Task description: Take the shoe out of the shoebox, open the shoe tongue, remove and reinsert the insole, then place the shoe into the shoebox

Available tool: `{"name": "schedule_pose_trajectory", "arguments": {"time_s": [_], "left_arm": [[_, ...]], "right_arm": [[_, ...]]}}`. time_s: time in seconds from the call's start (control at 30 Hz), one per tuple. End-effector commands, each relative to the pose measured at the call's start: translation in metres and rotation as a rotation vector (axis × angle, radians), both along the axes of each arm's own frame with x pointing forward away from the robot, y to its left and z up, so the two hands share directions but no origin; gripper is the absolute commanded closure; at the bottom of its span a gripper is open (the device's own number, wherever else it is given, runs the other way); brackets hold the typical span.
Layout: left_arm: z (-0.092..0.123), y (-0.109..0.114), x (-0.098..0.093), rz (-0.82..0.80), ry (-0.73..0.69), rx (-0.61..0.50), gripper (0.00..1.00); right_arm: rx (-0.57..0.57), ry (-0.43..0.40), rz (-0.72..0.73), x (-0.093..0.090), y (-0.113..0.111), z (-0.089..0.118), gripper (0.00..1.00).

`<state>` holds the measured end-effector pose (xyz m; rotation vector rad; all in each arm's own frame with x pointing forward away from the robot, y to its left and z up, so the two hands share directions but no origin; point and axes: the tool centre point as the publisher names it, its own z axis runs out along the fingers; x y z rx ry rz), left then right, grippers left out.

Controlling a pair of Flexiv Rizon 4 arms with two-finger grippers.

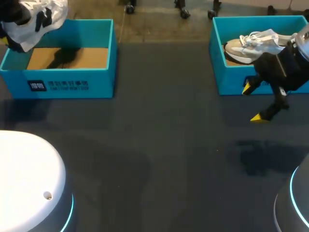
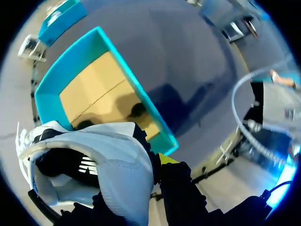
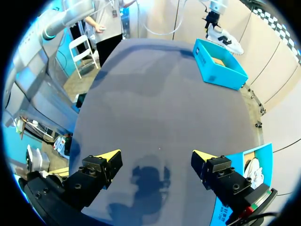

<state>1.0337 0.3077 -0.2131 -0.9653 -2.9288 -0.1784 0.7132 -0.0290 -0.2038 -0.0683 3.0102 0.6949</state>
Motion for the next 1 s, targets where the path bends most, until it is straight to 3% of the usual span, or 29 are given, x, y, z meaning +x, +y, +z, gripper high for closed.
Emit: {"name": "schedule_pose_trajectory", "arguments": {"time_s": [0.03, 0.2, 0.33, 1.0], "left_arm": [[0.002, 0.006, 0.016, -0.664, 0.037, 0.105, 1.0], [0.017, 0.021, 0.022, -1.087, 0.006, 0.128, 1.0], [0.026, 0.025, 0.022, -1.284, -0.02, 0.114, 1.0], [0.025, 0.02, 0.028, -1.276, -0.03, 0.078, 1.0]], "right_arm": [[-0.002, 0.001, 0.0, 0.001, 0.001, -0.001, 0.0], [-0.002, 0.001, 0.0, 0.001, 0.001, -0.001, 0.0], [-0.002, 0.001, 0.0, 0.001, 0.001, -0.001, 0.0], [-0.002, 0.001, 0.0, 0.001, 0.001, -0.001, 0.0]]}}
